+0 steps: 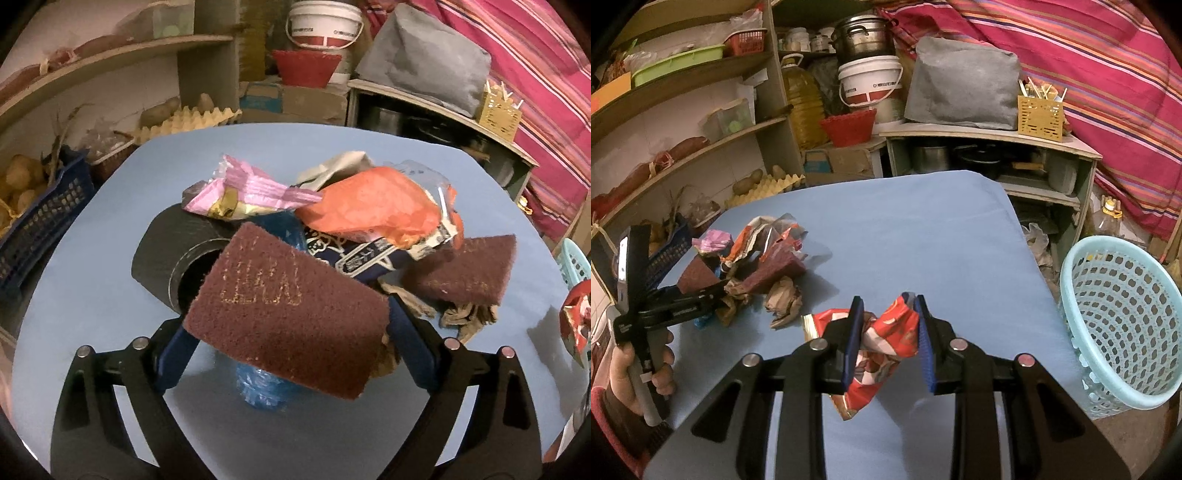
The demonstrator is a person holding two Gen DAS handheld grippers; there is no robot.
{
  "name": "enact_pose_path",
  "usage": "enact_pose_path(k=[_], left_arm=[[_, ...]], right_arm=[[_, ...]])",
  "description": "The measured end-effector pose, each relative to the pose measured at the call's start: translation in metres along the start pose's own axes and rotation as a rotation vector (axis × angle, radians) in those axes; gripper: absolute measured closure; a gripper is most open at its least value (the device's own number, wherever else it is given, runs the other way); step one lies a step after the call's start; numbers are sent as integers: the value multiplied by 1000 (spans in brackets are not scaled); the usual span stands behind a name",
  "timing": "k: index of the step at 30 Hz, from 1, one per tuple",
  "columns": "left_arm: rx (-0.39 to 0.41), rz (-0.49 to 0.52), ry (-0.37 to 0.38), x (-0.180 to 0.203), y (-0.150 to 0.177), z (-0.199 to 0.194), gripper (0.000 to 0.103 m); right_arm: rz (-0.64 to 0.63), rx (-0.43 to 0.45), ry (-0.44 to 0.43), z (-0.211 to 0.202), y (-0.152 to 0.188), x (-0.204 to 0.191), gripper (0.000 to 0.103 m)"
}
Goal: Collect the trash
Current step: 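Carry both items to the blue basket and open both tools to drop them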
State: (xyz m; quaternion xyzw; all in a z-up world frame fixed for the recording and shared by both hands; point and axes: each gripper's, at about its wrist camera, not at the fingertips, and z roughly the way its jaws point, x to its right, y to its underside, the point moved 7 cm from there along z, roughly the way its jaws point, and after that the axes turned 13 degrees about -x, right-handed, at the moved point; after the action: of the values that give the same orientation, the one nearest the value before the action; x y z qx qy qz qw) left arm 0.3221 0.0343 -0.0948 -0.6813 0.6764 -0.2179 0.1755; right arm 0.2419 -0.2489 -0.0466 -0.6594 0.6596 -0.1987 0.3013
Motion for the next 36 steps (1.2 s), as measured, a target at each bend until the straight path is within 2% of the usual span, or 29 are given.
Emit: enact_pose_path(k=[8, 14, 21, 26, 29, 36], left_arm=[[84, 34, -40, 10, 7, -39, 12], [118, 48, -15, 42, 1, -70, 12], [180, 120, 103, 134, -13, -98, 12], [181, 175, 172, 204, -12, -96, 12], [167, 225, 212, 252, -7, -88, 12], [146, 322, 283, 344, 3, -71, 11]], right_arm=[[15, 19, 10, -11, -5, 13, 75], [20, 86, 58, -44, -23, 43, 75], [109, 110, 149, -73, -41, 129, 75], [200, 80, 211, -78, -38, 207, 75], [235, 86, 211, -83, -36, 241, 75], [271, 60, 262, -75, -27, 282, 75]])
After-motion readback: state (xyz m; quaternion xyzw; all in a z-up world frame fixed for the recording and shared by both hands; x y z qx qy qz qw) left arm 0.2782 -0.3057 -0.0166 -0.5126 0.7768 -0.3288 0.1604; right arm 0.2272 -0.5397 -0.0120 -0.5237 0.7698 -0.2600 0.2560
